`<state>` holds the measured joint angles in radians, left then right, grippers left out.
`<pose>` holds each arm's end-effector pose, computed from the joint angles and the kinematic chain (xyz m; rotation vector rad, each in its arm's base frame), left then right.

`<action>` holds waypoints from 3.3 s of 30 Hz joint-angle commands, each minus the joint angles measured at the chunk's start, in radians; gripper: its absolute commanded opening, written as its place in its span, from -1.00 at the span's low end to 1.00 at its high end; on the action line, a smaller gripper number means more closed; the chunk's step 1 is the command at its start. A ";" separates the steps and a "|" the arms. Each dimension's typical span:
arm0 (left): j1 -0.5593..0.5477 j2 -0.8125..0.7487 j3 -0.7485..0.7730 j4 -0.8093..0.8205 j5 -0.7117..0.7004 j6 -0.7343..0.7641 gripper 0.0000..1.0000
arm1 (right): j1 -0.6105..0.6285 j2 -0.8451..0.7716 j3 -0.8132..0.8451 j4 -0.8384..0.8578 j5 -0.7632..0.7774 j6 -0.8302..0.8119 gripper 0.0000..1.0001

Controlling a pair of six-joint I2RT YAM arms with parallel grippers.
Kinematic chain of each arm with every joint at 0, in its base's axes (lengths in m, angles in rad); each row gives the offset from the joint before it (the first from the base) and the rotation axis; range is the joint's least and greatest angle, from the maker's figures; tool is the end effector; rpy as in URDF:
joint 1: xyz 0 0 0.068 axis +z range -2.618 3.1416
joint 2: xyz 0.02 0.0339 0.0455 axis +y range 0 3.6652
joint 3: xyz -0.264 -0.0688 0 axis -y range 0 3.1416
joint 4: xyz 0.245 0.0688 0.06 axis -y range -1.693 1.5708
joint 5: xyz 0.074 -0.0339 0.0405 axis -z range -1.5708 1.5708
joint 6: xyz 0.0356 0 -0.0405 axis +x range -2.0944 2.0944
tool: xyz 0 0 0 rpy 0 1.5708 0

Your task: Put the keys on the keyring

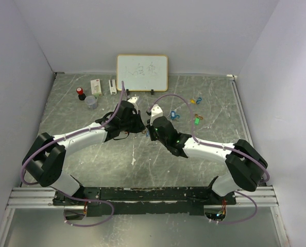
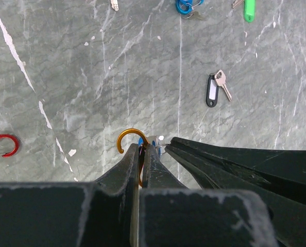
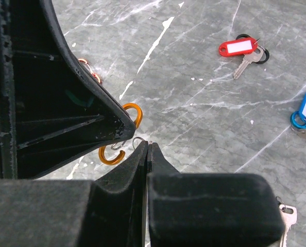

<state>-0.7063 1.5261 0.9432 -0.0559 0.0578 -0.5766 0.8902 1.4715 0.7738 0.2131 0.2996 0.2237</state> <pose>0.2525 -0.2182 0.2272 0.1840 2.3123 -0.7517 0.2068 0.2388 0.2145 -0.4931 1.9945 0.3907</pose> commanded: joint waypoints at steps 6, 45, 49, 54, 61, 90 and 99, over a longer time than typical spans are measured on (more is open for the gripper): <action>-0.007 0.020 0.003 0.029 0.013 -0.002 -0.86 | 0.017 -0.040 -0.011 0.019 0.024 -0.012 -1.00; -0.008 0.006 0.027 0.015 0.005 0.011 -0.86 | 0.056 -0.042 -0.036 0.003 0.059 -0.011 -1.00; -0.008 -0.004 0.014 0.021 0.011 0.008 -0.87 | 0.056 -0.042 -0.034 0.006 0.059 -0.014 -1.00; -0.008 -0.005 0.017 0.024 0.017 0.011 -0.86 | 0.056 -0.037 -0.030 0.009 0.056 -0.016 -1.00; -0.007 -0.001 0.015 0.033 0.032 0.012 -0.87 | 0.056 -0.031 -0.026 0.013 0.050 -0.017 -1.00; -0.016 0.031 0.029 0.032 0.070 0.030 -0.87 | 0.057 -0.037 -0.015 0.011 0.043 -0.029 -1.00; -0.015 0.044 0.035 0.037 0.074 0.033 -0.86 | 0.057 -0.041 -0.013 0.011 0.034 -0.032 -1.00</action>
<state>-0.7151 1.5555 0.9436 -0.0479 0.1097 -0.5568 0.9401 1.4368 0.7441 0.2123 0.3309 0.2028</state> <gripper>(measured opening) 0.090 0.006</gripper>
